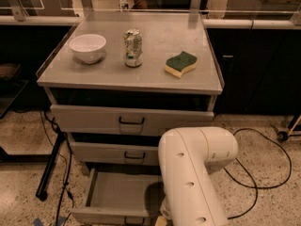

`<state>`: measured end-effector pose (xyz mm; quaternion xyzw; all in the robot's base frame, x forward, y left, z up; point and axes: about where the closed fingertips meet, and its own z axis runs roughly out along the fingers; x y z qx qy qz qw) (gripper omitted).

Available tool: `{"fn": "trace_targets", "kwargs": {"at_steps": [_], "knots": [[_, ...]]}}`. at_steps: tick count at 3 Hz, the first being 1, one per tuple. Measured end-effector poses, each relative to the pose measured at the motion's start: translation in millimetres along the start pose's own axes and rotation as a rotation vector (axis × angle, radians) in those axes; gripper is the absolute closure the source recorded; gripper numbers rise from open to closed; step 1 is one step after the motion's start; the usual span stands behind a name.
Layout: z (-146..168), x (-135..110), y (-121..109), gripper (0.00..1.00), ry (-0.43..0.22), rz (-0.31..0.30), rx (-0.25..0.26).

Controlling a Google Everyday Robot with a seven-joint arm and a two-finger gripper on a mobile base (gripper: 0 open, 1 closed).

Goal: Open bottom drawer

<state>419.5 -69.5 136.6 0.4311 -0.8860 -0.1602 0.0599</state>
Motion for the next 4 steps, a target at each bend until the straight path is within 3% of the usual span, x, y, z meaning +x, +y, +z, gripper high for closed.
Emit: {"fn": "trace_targets", "kwargs": {"at_steps": [2,3,4], "knots": [[0.9,2.2,1.5,0.71,0.002,0.000,-0.002],[0.9,2.2,1.5,0.93,0.002,0.000,-0.002],[-6.7,16.5,12.5,1.00,-0.011,0.016,-0.003]]}}
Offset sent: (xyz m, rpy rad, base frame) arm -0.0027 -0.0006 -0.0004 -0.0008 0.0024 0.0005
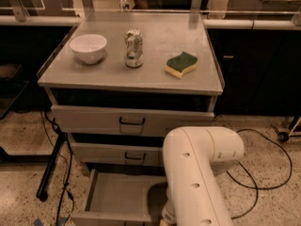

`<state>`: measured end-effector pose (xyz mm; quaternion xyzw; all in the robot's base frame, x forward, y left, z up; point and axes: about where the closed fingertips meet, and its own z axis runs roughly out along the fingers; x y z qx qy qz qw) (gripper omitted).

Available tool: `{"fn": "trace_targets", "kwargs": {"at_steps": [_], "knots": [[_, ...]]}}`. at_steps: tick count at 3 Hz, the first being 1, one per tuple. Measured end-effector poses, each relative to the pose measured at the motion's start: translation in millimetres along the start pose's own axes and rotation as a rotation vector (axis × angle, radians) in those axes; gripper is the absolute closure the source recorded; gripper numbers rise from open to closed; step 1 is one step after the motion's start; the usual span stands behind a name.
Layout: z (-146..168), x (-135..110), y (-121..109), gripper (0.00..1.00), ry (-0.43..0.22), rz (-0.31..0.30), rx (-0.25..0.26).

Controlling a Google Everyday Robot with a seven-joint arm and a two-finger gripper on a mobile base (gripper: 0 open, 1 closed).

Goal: Open bottom drawer

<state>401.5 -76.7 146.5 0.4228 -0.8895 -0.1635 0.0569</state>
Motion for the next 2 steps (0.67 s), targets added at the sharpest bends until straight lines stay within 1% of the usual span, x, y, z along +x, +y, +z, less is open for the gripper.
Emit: {"fn": "trace_targets", "kwargs": {"at_steps": [1,2], "knots": [[0.4,-1.7,-0.1,1.00,0.000,0.000,0.000],[-1.2,5.9,4.8,1.00,-0.004,0.019,0.003]]}}
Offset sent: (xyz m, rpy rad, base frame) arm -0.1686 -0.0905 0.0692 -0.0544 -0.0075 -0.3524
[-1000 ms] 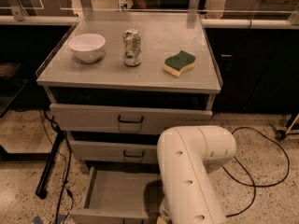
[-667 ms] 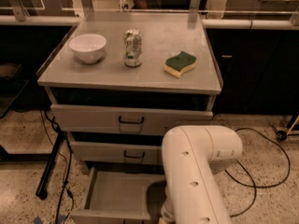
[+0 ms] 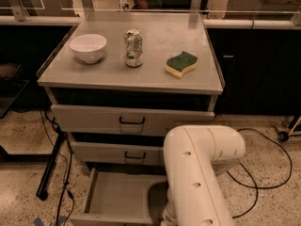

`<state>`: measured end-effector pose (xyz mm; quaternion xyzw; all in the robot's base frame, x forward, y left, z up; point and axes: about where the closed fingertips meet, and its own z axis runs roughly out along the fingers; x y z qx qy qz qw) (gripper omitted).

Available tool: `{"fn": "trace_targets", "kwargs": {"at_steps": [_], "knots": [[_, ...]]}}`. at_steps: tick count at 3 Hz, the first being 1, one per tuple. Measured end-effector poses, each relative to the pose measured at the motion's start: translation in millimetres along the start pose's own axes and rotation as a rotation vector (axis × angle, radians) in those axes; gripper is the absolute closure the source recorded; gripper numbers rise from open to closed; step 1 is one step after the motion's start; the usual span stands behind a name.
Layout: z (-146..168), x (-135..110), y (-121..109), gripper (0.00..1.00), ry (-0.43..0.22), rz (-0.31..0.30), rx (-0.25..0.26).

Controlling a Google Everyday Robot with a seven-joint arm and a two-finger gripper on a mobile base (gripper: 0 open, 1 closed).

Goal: Open bottom drawer

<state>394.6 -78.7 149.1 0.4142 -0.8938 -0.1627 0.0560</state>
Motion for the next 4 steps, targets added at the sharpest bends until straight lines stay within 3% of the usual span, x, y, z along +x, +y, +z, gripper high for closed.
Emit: {"fn": "trace_targets", "kwargs": {"at_steps": [4], "knots": [[-3.3,1.0,10.8,1.00,-0.043,0.083,0.001]]}}
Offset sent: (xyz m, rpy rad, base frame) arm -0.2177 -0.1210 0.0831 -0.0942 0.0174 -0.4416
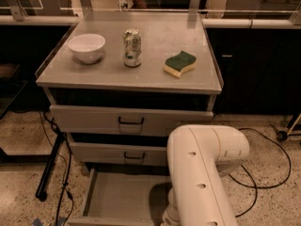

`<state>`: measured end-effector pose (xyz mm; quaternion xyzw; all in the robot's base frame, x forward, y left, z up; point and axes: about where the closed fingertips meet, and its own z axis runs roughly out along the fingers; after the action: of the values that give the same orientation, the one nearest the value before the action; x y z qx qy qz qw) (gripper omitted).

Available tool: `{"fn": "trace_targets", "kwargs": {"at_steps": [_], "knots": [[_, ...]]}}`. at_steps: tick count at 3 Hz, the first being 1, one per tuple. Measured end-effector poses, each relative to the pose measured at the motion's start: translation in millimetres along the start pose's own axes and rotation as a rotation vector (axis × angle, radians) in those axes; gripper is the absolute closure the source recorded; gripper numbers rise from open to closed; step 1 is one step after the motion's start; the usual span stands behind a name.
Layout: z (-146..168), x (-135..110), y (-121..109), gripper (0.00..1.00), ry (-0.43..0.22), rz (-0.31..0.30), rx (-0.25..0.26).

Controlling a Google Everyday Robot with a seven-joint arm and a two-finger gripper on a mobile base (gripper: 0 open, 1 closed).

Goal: Open bottom drawer

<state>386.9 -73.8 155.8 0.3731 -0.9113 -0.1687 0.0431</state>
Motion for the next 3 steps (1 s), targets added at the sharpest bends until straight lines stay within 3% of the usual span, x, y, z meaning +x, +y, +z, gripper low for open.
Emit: {"fn": "trace_targets", "kwargs": {"at_steps": [2,3], "knots": [[-4.2,4.2,7.4,1.00,-0.029,0.045,-0.004],[-2.4,1.8,6.8,0.86,-0.029,0.045,-0.004]]}}
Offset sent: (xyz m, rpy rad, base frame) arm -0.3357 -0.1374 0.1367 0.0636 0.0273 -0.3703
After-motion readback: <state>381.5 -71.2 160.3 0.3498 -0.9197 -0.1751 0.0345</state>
